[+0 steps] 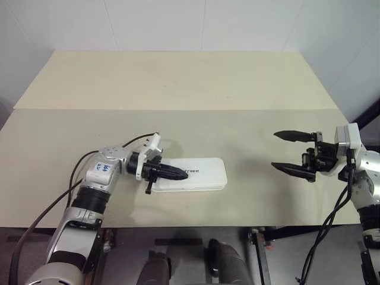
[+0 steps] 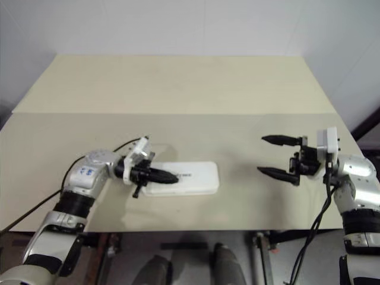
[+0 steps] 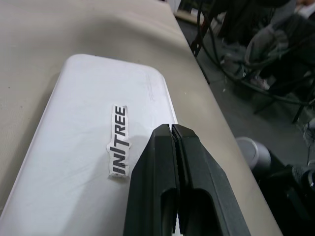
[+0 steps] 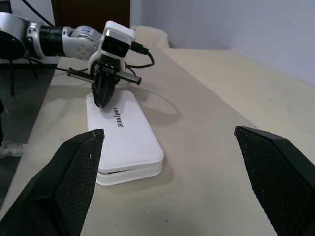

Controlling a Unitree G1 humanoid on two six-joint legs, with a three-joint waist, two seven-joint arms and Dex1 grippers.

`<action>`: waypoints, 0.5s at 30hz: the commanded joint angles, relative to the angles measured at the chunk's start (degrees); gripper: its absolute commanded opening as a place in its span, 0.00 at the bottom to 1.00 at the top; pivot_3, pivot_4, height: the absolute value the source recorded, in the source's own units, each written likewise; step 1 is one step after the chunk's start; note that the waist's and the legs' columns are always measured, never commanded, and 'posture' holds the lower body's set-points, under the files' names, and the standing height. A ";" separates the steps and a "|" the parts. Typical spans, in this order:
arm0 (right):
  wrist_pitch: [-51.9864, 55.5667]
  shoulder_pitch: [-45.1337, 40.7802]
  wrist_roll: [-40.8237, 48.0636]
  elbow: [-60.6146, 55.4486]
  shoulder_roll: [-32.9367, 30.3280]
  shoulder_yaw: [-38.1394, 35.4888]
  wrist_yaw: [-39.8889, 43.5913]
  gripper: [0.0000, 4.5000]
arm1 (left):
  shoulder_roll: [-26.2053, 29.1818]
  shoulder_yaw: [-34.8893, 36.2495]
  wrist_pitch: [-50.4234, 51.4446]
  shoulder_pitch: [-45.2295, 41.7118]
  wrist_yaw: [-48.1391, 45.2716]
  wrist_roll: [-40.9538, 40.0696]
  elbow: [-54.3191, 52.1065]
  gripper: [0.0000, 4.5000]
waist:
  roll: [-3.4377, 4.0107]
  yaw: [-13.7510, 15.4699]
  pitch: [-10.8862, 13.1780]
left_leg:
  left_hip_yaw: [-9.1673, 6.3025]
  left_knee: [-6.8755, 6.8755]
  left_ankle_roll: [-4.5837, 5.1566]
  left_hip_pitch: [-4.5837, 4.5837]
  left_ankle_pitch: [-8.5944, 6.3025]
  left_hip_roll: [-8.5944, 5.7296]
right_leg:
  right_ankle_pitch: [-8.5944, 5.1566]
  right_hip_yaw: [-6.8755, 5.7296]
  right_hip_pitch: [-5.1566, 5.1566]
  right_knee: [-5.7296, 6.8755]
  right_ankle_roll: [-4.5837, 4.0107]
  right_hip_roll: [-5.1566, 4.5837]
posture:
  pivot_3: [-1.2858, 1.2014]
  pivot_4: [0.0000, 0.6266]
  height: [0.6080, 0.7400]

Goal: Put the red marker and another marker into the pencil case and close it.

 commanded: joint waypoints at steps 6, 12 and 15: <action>1.43 0.92 2.51 -3.62 0.73 -2.84 4.78 1.00 | 0.64 -3.03 -0.93 0.99 1.26 3.57 0.84 0.01 | 0.12 -0.07 -0.06 | 0.00 0.00 0.01 0.11 0.00 0.00 | -0.02 0.03 0.33 -0.05 -0.04 0.00 | 0.52 0.24 1.00; 1.23 0.91 1.78 -3.47 1.34 -3.10 4.78 1.00 | 1.38 -5.55 -4.85 0.77 1.31 7.09 2.70 0.01 | 0.24 -0.06 -0.13 | 0.05 0.00 0.02 0.31 0.00 -0.01 | -0.07 0.09 0.43 -0.04 -0.11 0.00 | 0.52 0.24 1.00; 0.95 0.66 1.24 -3.09 1.88 -3.23 4.78 1.00 | 1.65 -6.58 -6.23 0.20 1.49 8.47 3.74 0.01 | 0.25 -0.10 -0.14 | 0.20 -0.01 0.03 0.55 0.01 -0.01 | -0.07 0.22 0.56 0.00 -0.11 0.01 | 0.52 0.24 1.00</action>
